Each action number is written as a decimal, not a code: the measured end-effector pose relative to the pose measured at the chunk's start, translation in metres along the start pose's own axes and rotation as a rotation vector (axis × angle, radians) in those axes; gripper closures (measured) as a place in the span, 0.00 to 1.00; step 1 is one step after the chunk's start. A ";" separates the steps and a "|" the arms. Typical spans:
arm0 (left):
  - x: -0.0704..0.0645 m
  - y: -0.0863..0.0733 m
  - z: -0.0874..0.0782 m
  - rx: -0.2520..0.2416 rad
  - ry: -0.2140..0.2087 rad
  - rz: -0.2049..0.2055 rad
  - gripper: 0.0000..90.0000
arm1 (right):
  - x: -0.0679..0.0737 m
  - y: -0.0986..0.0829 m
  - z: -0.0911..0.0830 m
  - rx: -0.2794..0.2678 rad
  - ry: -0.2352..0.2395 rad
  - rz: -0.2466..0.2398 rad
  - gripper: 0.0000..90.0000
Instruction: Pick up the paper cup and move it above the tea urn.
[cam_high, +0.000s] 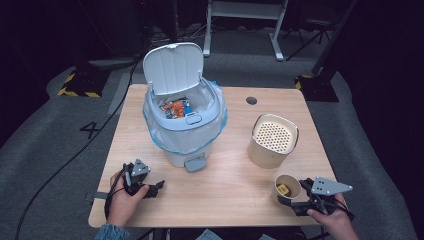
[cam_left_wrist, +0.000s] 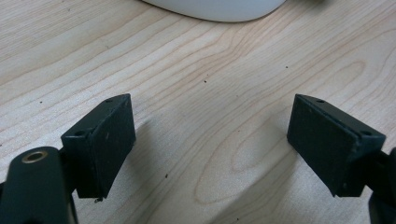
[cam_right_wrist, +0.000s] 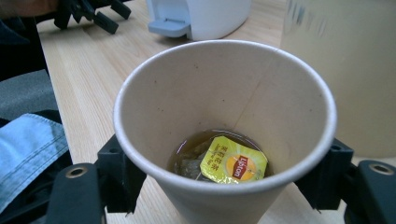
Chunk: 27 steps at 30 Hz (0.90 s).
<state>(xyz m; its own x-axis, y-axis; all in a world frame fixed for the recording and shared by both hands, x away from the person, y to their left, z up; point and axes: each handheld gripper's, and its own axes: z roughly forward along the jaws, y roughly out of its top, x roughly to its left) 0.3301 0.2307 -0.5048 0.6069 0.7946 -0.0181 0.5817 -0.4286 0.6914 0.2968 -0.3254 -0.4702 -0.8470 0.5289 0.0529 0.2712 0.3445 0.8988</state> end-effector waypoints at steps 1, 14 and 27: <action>0.000 0.000 0.000 -0.001 0.000 -0.001 0.17 | -0.001 0.003 -0.001 -0.002 0.002 -0.002 0.32; 0.000 0.000 0.000 0.000 0.001 0.002 0.17 | -0.008 0.046 -0.015 0.001 -0.034 -0.007 0.32; 0.000 0.000 0.000 0.000 0.000 -0.001 0.17 | -0.014 0.080 -0.032 -0.040 -0.110 0.009 0.32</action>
<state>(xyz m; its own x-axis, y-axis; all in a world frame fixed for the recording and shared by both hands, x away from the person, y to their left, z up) 0.3301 0.2307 -0.5048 0.6062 0.7951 -0.0192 0.5825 -0.4273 0.6915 0.3157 -0.3307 -0.3852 -0.7889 0.6144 0.0146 0.2580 0.3095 0.9152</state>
